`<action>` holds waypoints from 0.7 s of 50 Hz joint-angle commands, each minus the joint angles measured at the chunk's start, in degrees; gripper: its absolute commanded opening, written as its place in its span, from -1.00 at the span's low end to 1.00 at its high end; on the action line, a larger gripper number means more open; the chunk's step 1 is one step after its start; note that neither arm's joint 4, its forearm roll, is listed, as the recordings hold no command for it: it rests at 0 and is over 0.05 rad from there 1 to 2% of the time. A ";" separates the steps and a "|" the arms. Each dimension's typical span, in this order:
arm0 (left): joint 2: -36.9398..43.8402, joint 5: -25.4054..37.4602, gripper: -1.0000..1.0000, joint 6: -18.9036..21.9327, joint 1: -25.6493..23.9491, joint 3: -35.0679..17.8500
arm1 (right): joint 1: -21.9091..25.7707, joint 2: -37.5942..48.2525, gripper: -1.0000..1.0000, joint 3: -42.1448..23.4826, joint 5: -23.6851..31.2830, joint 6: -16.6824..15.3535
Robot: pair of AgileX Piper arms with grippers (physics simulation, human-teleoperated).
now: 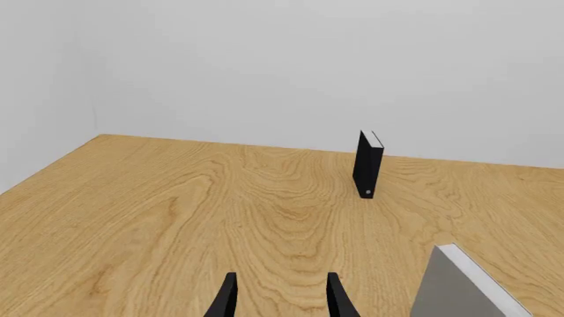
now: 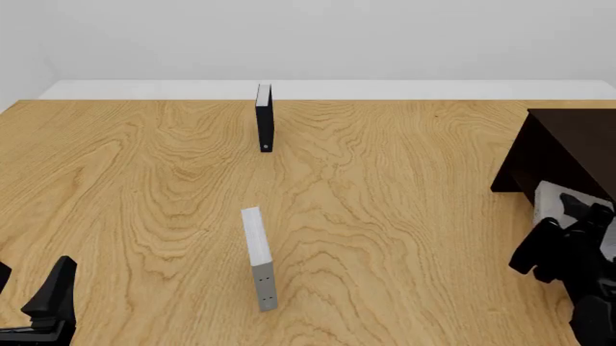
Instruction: Pick up the book on the right and place it on the cabinet shelf.
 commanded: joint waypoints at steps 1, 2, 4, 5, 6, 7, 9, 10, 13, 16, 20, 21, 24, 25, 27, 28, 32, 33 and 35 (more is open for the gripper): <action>-0.05 0.05 1.00 0.02 -0.03 0.01 | 0.72 -0.32 1.00 -0.23 0.19 1.05; -0.05 0.04 1.00 0.01 -0.04 0.01 | 0.78 0.14 1.00 -0.07 -0.22 0.61; -0.05 0.03 1.00 -0.04 -0.01 0.01 | 0.99 -0.09 1.00 -0.25 0.02 0.99; -0.04 0.01 1.00 -0.01 -0.02 0.01 | 1.05 -0.08 1.00 -0.25 0.11 1.03; -0.03 0.01 1.00 0.01 -0.04 0.01 | 1.26 -0.49 1.00 -0.49 0.78 1.60; -0.03 0.00 1.00 0.01 -0.03 0.01 | 1.45 -0.64 1.00 -0.60 1.00 1.83; -0.04 0.01 1.00 -0.01 -0.04 0.00 | 1.84 -0.60 1.00 -0.66 1.42 2.11; -0.04 0.02 1.00 -0.03 -0.02 0.00 | 2.17 -0.61 1.00 -0.71 1.54 2.37; -0.04 0.01 1.00 0.01 -0.07 0.00 | 2.48 -0.75 1.00 -0.88 2.16 3.15; -0.03 0.01 1.00 0.01 -0.07 0.00 | 2.77 -0.55 1.00 -0.88 2.10 3.76; -0.02 0.02 1.00 -0.01 -0.05 0.00 | 3.18 1.08 1.00 -0.46 0.53 3.30; -0.02 0.02 1.00 0.02 -0.04 0.01 | 3.37 1.48 1.00 -0.41 0.28 3.33; -0.02 0.05 1.00 -0.06 0.00 0.01 | 3.87 1.95 1.00 -0.63 0.33 3.81; -0.01 0.02 1.00 -0.04 0.01 0.01 | 4.02 2.20 1.00 -0.66 0.14 3.74; 0.00 0.02 1.00 -0.04 0.01 0.01 | 4.15 2.02 1.00 -0.92 0.58 4.12; 0.00 0.02 1.00 -0.03 0.00 0.01 | 4.22 2.45 1.00 -0.86 0.21 3.82; 0.00 0.04 1.00 -0.05 0.03 0.01 | 5.05 3.12 1.00 -1.31 0.31 4.60; 0.00 0.04 1.00 -0.05 0.03 0.01 | 5.22 3.21 1.00 -1.39 0.30 4.76; 0.01 0.02 1.00 -0.05 0.04 0.01 | 5.37 3.68 1.00 -1.41 0.11 4.98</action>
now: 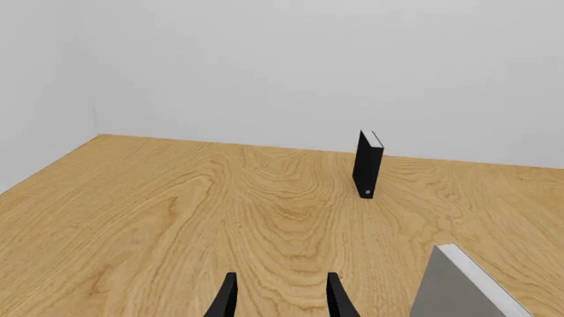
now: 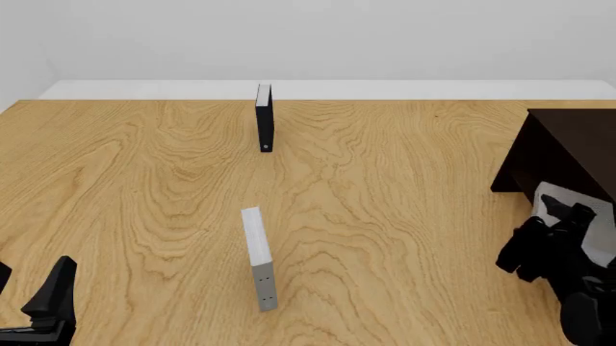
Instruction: Pick up the book on the right and place it on the cabinet shelf.
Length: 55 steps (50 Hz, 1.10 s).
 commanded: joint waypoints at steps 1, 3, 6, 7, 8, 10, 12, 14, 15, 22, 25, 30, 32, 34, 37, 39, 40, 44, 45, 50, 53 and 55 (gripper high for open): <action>0.03 -0.02 1.00 -0.04 0.04 0.00 | 1.83 2.17 1.00 -0.61 -1.27 0.91; 0.05 -0.02 1.00 -0.01 0.03 0.00 | 1.94 2.96 1.00 -0.48 -1.91 0.65; 0.08 -0.04 1.00 -0.03 0.05 0.00 | 2.02 2.91 1.00 -0.55 -1.92 0.84; 0.10 -0.05 1.00 -0.06 0.07 0.00 | 2.04 3.68 1.00 -0.26 -2.73 0.01; 0.12 -0.06 1.00 -0.07 0.09 0.00 | 2.09 3.46 1.00 -0.38 -2.55 0.36; 0.18 -0.10 1.00 -0.01 0.08 0.00 | 2.18 3.67 1.00 -0.35 -2.79 0.16; 0.15 -0.09 1.00 -0.08 0.09 0.00 | 2.54 3.16 1.00 -0.65 -2.21 0.62; 0.14 -0.10 1.00 0.00 0.03 0.00 | 2.64 2.78 1.00 -0.79 -2.07 0.58; 0.15 -0.10 1.00 -0.04 0.04 0.00 | 2.69 2.48 1.00 -0.82 -1.68 0.71; 0.13 -0.12 1.00 0.04 -0.04 -0.01 | 3.09 1.36 1.00 -1.03 -1.34 1.04; 0.16 -0.12 1.00 -0.05 -0.01 0.00 | 3.13 1.21 1.00 -1.03 -1.39 1.10; 0.20 -0.16 1.00 -0.06 -0.01 -0.01 | 3.15 0.88 1.00 -1.10 -1.52 1.14; 0.22 -0.17 1.00 -0.12 0.03 -0.01 | 3.03 0.65 1.00 -1.08 -1.60 0.91; 0.28 -0.23 1.00 -0.08 0.01 -0.01 | 2.94 0.40 1.00 -1.04 -1.57 0.78; 0.31 -0.26 1.00 -0.13 0.00 -0.01 | 2.92 0.73 1.00 -0.80 -1.90 0.57; 0.29 -0.25 1.00 -0.09 -0.03 -0.01 | 2.76 0.41 1.00 -0.80 -1.86 0.94; 0.26 -0.21 1.00 -0.14 0.00 -0.01 | 2.34 0.93 1.00 -0.38 -2.85 0.04; 0.18 -0.14 1.00 -0.09 0.00 -0.01 | 2.42 0.58 1.00 -0.28 -2.35 0.61; 0.17 -0.11 1.00 -0.18 0.03 0.00 | 2.04 0.67 1.00 -0.03 -2.53 0.44; 0.16 -0.09 1.00 -0.15 0.04 0.00 | 1.32 -0.29 1.00 0.43 -2.46 0.25; 0.19 -0.12 1.00 -0.23 0.08 0.00 | 0.71 -1.29 1.00 0.77 -2.02 0.11; 0.20 -0.16 1.00 -0.13 0.03 -0.01 | 0.41 -1.28 1.00 1.04 -2.15 -0.03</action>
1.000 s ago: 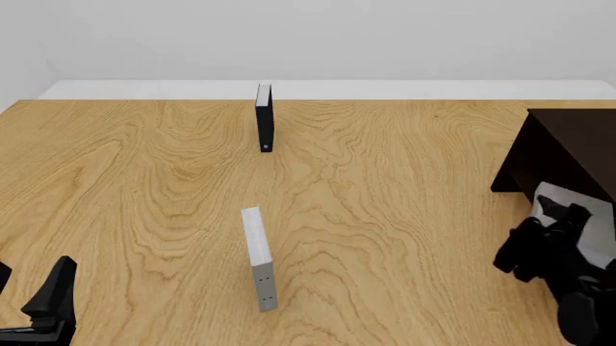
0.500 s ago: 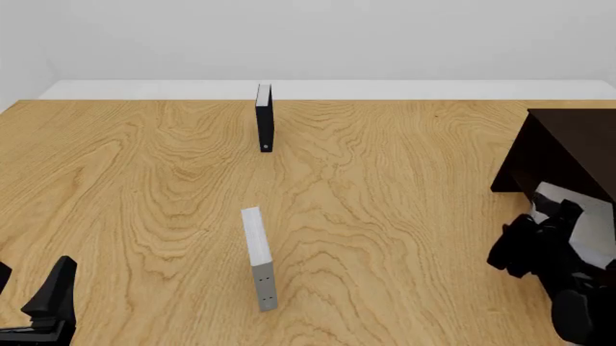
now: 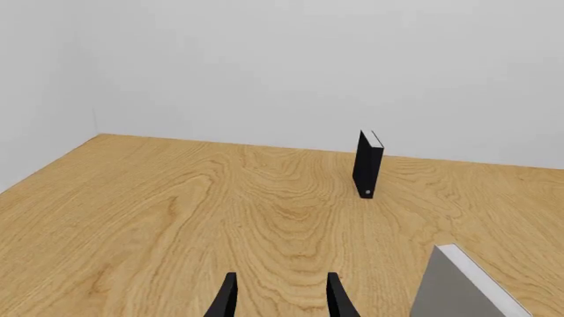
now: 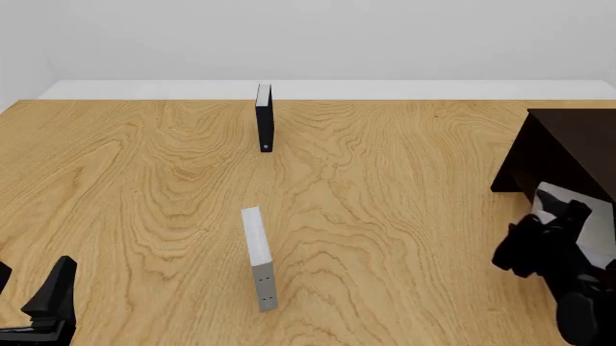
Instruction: Pick up the book on the right and place it on the cabinet shelf.
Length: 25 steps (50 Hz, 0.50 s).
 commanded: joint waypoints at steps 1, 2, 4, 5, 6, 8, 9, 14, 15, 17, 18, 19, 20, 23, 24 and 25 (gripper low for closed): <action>0.02 -0.03 1.00 0.04 -0.03 0.00 | -1.39 -1.30 1.00 1.03 0.05 -0.39; 0.01 -0.03 1.00 -0.02 -0.02 0.00 | -1.69 -1.51 1.00 1.08 0.20 -0.17; -0.07 0.03 1.00 0.04 -0.06 0.00 | -1.90 -1.58 1.00 1.35 0.09 -0.16; -0.08 0.04 1.00 0.04 -0.05 0.00 | -2.23 -1.57 1.00 1.52 -0.35 -0.41; -0.08 0.05 1.00 0.03 -0.04 0.00 | -2.61 -0.87 1.00 1.95 -1.66 -1.34; -0.12 0.10 1.00 0.02 -0.03 0.00 | -2.70 -1.90 1.00 1.92 -0.50 -0.44; -0.13 0.10 1.00 0.06 -0.05 0.00 | -2.63 -1.76 1.00 2.03 -0.71 -0.68; -0.16 0.13 1.00 -0.01 -0.02 0.00 | -3.48 -2.86 1.00 2.46 -0.42 -0.44; -0.17 0.13 1.00 -0.01 -0.04 0.00 | -3.60 -2.70 1.00 2.62 -0.63 -0.61; -0.17 0.13 1.00 0.01 -0.03 0.00 | -3.90 -3.26 1.00 2.72 -0.55 -0.58; -0.17 0.15 1.00 0.00 -0.02 0.00 | -3.85 -3.29 1.00 2.74 -0.45 -0.52; -0.17 0.13 1.00 -0.01 0.00 0.00 | -4.01 -3.46 1.00 2.74 -0.13 -0.23; -0.16 0.14 1.00 -0.05 0.04 0.00 | -4.35 -2.70 1.00 3.08 -1.45 -1.08; -0.16 0.12 1.00 0.02 -0.01 0.00 | -4.55 -3.49 1.00 2.85 -0.50 -0.61; -0.16 0.13 1.00 0.02 -0.01 0.00 | -4.49 -3.55 1.00 2.85 -0.35 -0.56; -0.17 0.14 1.00 0.02 0.00 0.00 | -4.53 -4.08 1.00 2.62 0.44 0.02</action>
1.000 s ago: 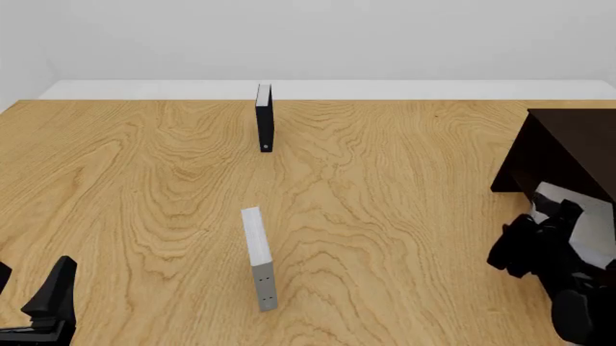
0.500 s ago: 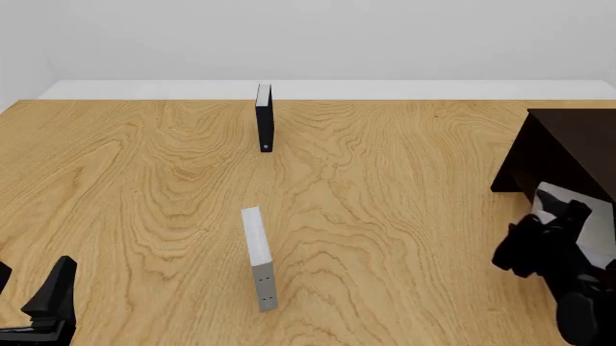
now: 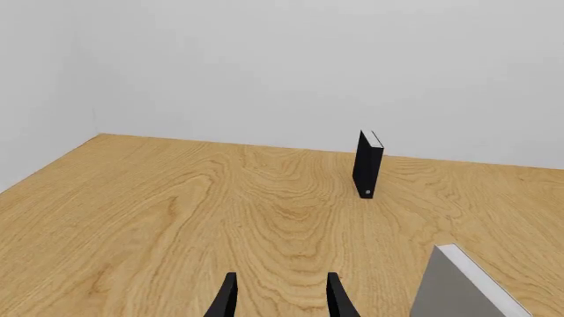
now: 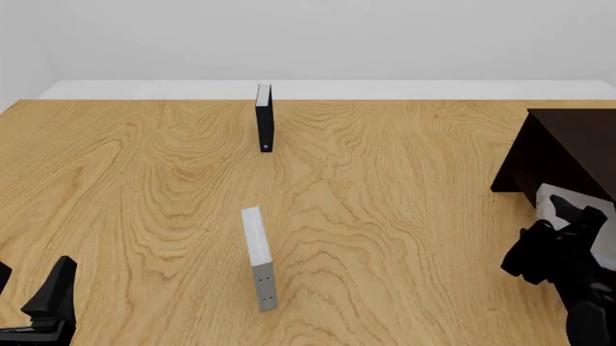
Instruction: Pick up the book on the right and place it on the cabinet shelf.
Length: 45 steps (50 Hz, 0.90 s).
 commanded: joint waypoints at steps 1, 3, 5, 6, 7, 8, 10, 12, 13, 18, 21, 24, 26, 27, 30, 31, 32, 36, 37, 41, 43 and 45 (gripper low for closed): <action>-0.03 0.02 1.00 0.03 0.00 0.00 | -2.20 -1.24 1.00 0.42 0.01 0.04; -0.03 0.03 1.00 -0.01 0.02 0.00 | -2.48 -1.50 1.00 0.50 0.17 0.09; -0.03 0.03 1.00 0.04 0.00 0.00 | -2.64 -1.63 1.00 0.59 0.10 -0.05; -0.03 0.02 1.00 0.05 -0.01 0.00 | -2.74 -1.79 1.00 0.63 0.19 -0.05; -0.03 0.02 1.00 0.02 0.02 0.00 | -2.85 -1.90 1.00 0.67 0.30 0.03; -0.03 0.02 1.00 0.03 0.01 0.00 | -2.91 -1.84 1.00 0.69 0.21 -0.02; -0.03 0.02 1.00 0.05 0.00 0.00 | -3.03 -1.96 1.00 0.61 0.38 0.16; -0.04 0.03 1.00 0.03 0.01 0.00 | -3.42 -1.64 1.00 0.76 -0.04 -0.21; -0.04 0.03 1.00 0.04 0.02 0.00 | -3.44 -1.85 1.00 0.62 0.40 0.13; -0.06 0.05 1.00 0.06 0.06 0.00 | -3.98 -2.33 1.00 0.32 1.33 0.35; -0.06 0.05 1.00 0.12 0.05 0.00 | -4.52 -2.99 1.00 0.05 2.10 0.43; -0.07 0.06 1.00 0.11 0.06 0.00 | -4.85 -3.31 1.00 -0.07 2.62 0.32; -0.07 0.07 1.00 0.15 0.06 0.00 | -5.11 -3.61 1.00 -0.15 3.14 0.52; -0.07 0.07 1.00 0.15 0.06 0.00 | -5.26 -4.02 1.00 -0.20 3.44 0.63; -0.07 0.06 1.00 0.16 0.09 0.00 | -5.72 -4.64 1.00 -0.14 3.96 0.65; -0.07 0.07 1.00 0.16 0.11 0.00 | -5.83 -4.58 1.00 -0.04 3.93 0.53; -0.08 0.06 1.00 0.12 0.21 0.00 | -6.14 -4.88 1.00 0.00 4.10 0.56; -0.07 0.09 1.00 0.06 0.25 0.00 | -6.91 -6.18 1.00 0.09 5.03 0.54; -0.07 0.10 1.00 0.05 0.25 0.00 | -7.12 -6.42 1.00 0.04 5.44 0.85; -0.05 0.07 1.00 0.08 0.24 0.00 | -7.99 -6.34 1.00 0.35 5.00 0.37; -0.04 0.06 1.00 0.11 0.21 0.00 | -8.20 -7.03 1.00 0.10 5.98 1.03; -0.04 0.06 1.00 0.10 0.23 0.00 | -8.28 -7.04 1.00 0.18 5.85 0.87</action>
